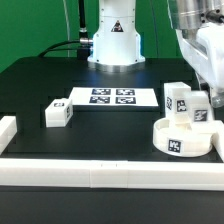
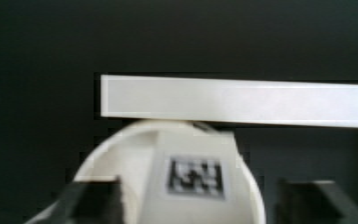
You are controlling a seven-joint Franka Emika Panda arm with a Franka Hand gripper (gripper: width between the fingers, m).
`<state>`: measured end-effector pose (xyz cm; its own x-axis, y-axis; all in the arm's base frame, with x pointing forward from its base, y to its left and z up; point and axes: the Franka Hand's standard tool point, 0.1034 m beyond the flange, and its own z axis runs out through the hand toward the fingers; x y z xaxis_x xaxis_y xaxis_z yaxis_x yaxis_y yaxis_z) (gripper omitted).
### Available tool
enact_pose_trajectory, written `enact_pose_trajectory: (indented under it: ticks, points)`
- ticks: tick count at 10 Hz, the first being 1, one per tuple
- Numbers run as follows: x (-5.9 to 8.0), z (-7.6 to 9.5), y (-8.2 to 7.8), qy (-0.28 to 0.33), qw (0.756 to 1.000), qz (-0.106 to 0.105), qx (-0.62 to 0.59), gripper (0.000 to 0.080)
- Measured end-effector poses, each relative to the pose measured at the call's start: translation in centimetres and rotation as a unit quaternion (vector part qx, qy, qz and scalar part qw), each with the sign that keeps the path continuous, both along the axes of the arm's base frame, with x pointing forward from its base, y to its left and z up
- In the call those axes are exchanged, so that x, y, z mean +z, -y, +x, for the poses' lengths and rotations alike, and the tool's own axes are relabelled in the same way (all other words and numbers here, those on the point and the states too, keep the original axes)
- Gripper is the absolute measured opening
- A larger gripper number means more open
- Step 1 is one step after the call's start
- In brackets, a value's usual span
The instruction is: Assemble stool
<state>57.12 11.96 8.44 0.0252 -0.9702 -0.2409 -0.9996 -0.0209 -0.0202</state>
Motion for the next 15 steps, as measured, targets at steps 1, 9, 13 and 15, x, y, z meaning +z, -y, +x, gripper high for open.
enact_pose_trajectory:
  ticks: [1,9,13,15]
  points:
    - [0.0,0.0,0.0,0.000,1.000,0.000,0.005,0.0598]
    - [2.1,0.8,0.1,0.031,0.996,0.004,0.082,0.0649]
    - [2.2,0.6,-0.2,0.051,0.957,-0.003,0.287,0.0649]
    - [2.5,1.0,-0.1,0.081,0.912,-0.008,0.403,0.0649]
